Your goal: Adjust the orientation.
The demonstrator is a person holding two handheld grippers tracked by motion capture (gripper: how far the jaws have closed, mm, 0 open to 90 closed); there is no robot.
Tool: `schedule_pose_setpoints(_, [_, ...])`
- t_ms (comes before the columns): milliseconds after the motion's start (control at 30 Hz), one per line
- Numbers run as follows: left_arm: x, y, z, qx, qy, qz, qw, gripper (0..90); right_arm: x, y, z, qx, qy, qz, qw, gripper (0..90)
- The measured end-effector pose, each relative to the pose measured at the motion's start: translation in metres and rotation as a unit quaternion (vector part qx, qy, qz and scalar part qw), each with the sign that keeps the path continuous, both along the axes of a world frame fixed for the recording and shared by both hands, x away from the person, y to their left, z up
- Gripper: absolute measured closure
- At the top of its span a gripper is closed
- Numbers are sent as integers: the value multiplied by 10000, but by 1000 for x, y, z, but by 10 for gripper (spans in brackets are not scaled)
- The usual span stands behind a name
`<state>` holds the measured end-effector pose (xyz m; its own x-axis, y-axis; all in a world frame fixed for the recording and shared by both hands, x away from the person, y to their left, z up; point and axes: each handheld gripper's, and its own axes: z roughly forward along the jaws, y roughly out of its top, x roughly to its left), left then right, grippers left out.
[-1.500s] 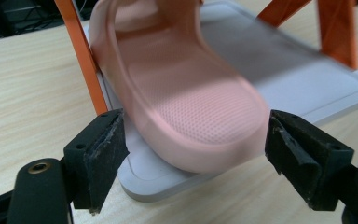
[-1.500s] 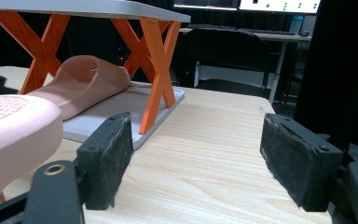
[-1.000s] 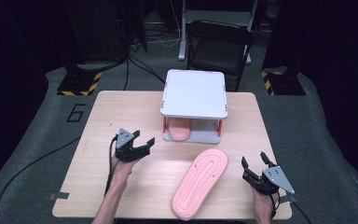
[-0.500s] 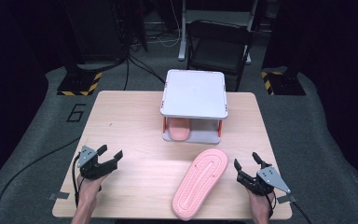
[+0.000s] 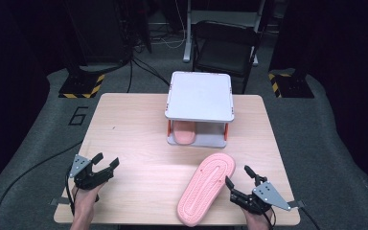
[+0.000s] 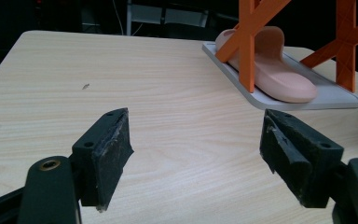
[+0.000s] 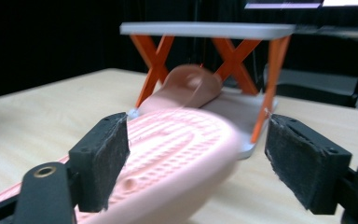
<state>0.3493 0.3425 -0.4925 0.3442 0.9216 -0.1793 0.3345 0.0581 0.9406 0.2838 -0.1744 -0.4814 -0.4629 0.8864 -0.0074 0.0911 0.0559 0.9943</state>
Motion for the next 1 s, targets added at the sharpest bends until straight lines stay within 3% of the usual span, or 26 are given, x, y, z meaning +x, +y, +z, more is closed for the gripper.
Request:
schedule_pose_setpoints(100, [0,0,0,31,15,8,10000,244,0,13,-6,-225,265,135,9993,184])
schedule_pose_setpoints(167, [0,0,-1,37,12,26,10000,244,2,19,-10,-554,383,57,9977,185])
schedule_pose_setpoints(233, [0,1,-1,65,62,13,10000,244,5,18,-14,-683,469,-52,9965,179])
schedule_pose_setpoints(333, [1,1,-3,46,80,67,9999,245,9,9,-15,-613,504,-252,9965,179])
schedule_pose_setpoints(533, [0,4,-3,25,80,88,9999,245,23,-15,-22,-674,753,-741,9921,203])
schedule_pose_setpoints(600, [0,5,-3,-8,17,157,9999,245,27,-23,-26,-732,898,-780,9902,217])
schedule_pose_setpoints(767, [0,9,-3,3,78,187,9998,245,33,-38,-34,-622,1104,-670,9897,225])
schedule_pose_setpoints(867, [0,8,-5,6,72,195,9998,245,33,-45,-36,-737,1191,-692,9877,239])
schedule_pose_setpoints(900, [0,8,-5,-6,60,192,9998,245,34,-49,-36,-678,1221,-703,9877,272])
schedule_pose_setpoints(1000, [0,9,-3,2,72,165,9998,245,32,-60,-32,-452,1195,-883,9879,234])
